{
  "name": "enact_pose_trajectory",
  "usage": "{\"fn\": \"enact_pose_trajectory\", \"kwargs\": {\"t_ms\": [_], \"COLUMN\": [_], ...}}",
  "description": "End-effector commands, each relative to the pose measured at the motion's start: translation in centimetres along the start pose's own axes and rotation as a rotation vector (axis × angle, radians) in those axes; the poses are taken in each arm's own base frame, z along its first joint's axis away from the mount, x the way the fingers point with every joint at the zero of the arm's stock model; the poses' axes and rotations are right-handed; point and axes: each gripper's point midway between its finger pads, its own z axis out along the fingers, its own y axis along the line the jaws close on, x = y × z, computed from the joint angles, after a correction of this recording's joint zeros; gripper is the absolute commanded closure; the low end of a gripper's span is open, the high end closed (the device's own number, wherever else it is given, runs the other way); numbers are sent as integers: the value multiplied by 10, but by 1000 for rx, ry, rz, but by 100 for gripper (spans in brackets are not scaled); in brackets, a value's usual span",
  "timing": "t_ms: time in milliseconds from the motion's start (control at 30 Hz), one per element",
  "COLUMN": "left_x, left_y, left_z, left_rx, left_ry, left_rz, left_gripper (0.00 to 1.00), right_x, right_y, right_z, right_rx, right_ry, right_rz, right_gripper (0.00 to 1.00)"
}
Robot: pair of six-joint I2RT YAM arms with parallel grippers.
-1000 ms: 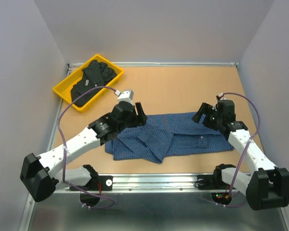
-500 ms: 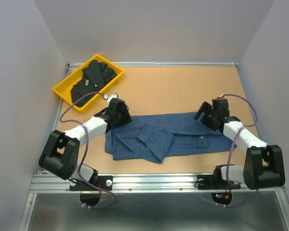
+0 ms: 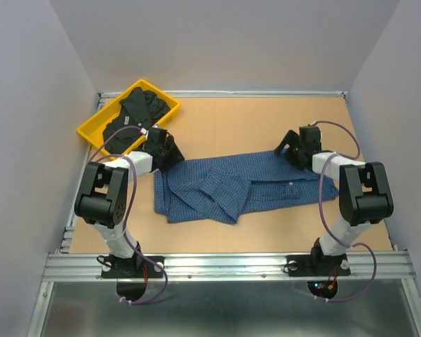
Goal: Fold and stack the long sleeve shirts
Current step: Fold the shirt
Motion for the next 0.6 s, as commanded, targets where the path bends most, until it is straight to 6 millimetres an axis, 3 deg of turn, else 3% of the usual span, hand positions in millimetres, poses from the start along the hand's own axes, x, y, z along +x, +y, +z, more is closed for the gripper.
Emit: {"fn": "enact_pose_trajectory", "kwargs": {"t_ms": [0,67,100,133,200,233,333,367,400,467,533,567], "left_x": [-28,-53,-55,-72,-86,-98,-109,-119,-117,-120,-111,-112], "left_y": [-19,-42,-43,-53,-60,-61,-53,-49,-39,-30,-12,-7], "left_z": [-8,-33,-43,-66,-91,-115,-147,-170,-174,-199,-198,-211], "left_rx": [66,127,121,149,164,157,122,107,74,59,23,14], "left_ry": [-28,-94,-96,-160,-222,-280,-367,-440,-465,-543,-561,-613], "left_rz": [-6,22,34,67,120,169,243,286,297,346,371,364], "left_gripper": [34,33,30,29,25,24,20,17,7,1,1,1], "right_x": [-18,-31,-33,-35,-34,-30,-7,8,16,37,59,69], "right_y": [22,43,58,69,99,108,143,156,166,187,190,201], "right_z": [12,-1,-9,-19,-48,-57,-95,-105,-115,-128,-128,-133], "right_rx": [-74,-151,-208,-247,-361,-405,-580,-636,-690,-772,-797,-828], "right_ry": [-8,-32,-35,-50,-70,-75,-60,-44,-29,-1,76,95], "right_rz": [-86,-143,-211,-250,-337,-403,-549,-595,-642,-705,-747,-776], "right_gripper": [12,11,11,11,11,11,11,11,11,11,11,11]}}
